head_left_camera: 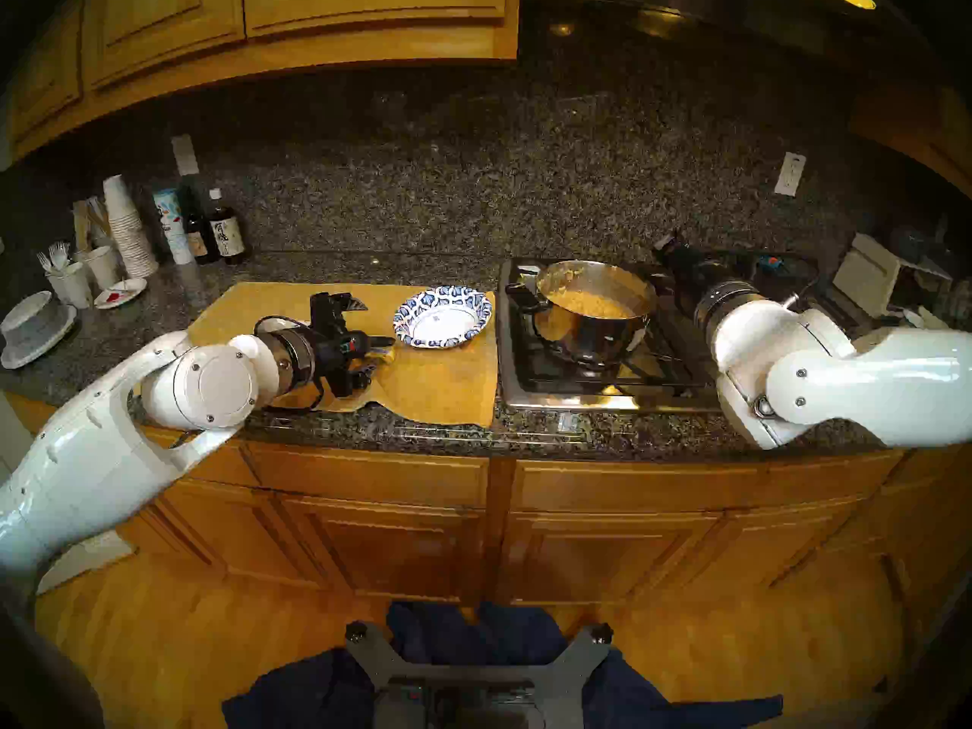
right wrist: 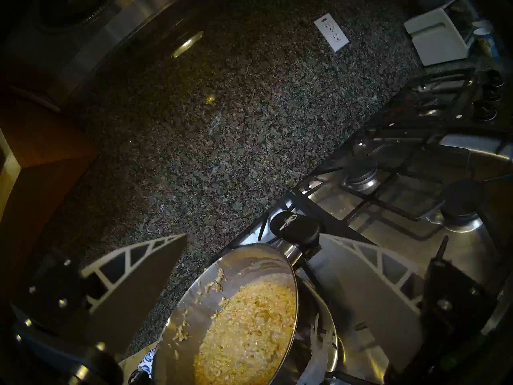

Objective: Scoop oatmeal into bowl

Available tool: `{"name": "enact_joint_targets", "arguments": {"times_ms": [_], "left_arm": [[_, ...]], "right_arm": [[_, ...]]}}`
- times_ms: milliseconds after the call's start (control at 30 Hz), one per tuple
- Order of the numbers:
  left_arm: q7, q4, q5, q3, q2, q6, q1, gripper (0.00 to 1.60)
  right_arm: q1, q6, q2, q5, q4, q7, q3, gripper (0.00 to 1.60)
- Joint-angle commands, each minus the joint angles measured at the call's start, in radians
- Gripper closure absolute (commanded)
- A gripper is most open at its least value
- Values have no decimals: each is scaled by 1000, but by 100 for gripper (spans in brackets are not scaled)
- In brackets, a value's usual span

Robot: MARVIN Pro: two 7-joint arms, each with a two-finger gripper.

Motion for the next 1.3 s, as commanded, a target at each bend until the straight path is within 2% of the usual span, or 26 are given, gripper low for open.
{"name": "enact_joint_targets", "arguments": {"times_ms": [0, 100, 133, 167, 400, 1267], "left_arm": [[-30, 11, 60, -8, -51, -14, -102, 0], [-51, 27, 78, 17, -60, -14, -138, 0], [-55, 26, 89, 2, -68, -17, -123, 0], [-61, 35, 91, 24, -67, -14, -147, 0], [-87, 64, 135, 43, -87, -22, -172, 0], [-160, 88, 211, 63, -86, -19, -192, 0]], "right_arm": [[30, -3, 0, -16, 0, 7, 21, 0], [30, -3, 0, -16, 0, 7, 21, 0], [30, -3, 0, -16, 0, 7, 21, 0], [30, -3, 0, -16, 0, 7, 21, 0], [32, -3, 1, -17, -1, 7, 20, 0], [35, -3, 0, -18, -1, 6, 16, 0]]}}
